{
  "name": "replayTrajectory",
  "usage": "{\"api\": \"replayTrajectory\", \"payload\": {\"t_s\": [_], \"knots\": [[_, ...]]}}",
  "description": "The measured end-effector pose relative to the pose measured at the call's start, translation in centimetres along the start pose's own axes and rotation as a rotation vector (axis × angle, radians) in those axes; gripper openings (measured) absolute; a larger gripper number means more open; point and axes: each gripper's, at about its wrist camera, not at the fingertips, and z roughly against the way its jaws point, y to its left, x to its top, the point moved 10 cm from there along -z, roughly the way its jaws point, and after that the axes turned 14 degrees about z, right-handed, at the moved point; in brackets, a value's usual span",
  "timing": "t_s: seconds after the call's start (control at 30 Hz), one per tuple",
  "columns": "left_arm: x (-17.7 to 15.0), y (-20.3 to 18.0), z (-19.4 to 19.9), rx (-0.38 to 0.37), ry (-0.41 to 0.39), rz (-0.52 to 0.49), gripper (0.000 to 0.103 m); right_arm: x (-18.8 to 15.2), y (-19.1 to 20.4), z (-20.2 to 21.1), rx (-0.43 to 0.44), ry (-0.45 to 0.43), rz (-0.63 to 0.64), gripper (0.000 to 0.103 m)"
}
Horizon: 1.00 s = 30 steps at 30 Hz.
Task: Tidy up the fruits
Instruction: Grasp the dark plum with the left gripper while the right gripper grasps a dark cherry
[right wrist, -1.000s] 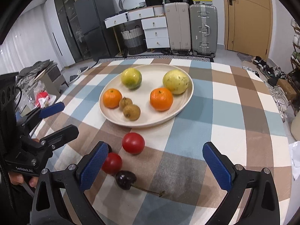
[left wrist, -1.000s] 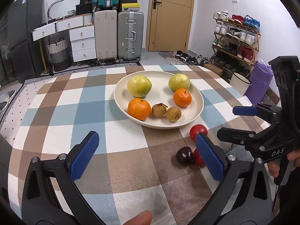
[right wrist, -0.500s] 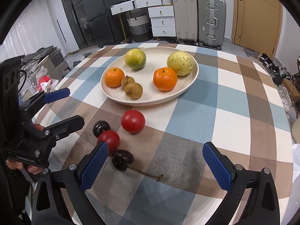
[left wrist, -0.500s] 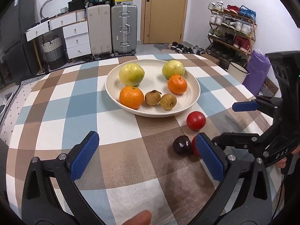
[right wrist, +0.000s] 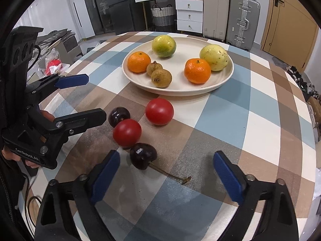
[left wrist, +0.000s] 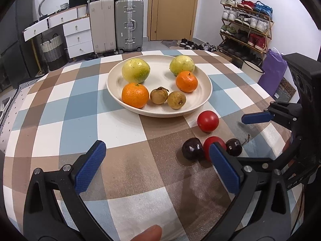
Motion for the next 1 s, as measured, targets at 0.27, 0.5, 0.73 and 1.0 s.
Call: {"api": "replayTrajectory", "payload": {"t_s": [0.27,0.5,0.73,1.0], "knots": [[0.0,0.4,-0.2,-0.006,0.008,0.015,0.103,0.1,1.2,-0.2,-0.002,-0.010,0.065,0.068],[0.0,0.4,-0.2,-0.006,0.009,0.015,0.103,0.3,2.0,0.2,0.009,-0.026,0.104,0.038],[-0.3,0.5,-0.8,-0.012,0.034,0.023,0.103,0.6,2.0,0.9,0.033,-0.057,0.091,0.027],[-0.4,0.1,-1.7,-0.033,0.071,0.046,0.099,1.4,-0.3,2.1,-0.009,-0.120,0.006,0.027]]}}
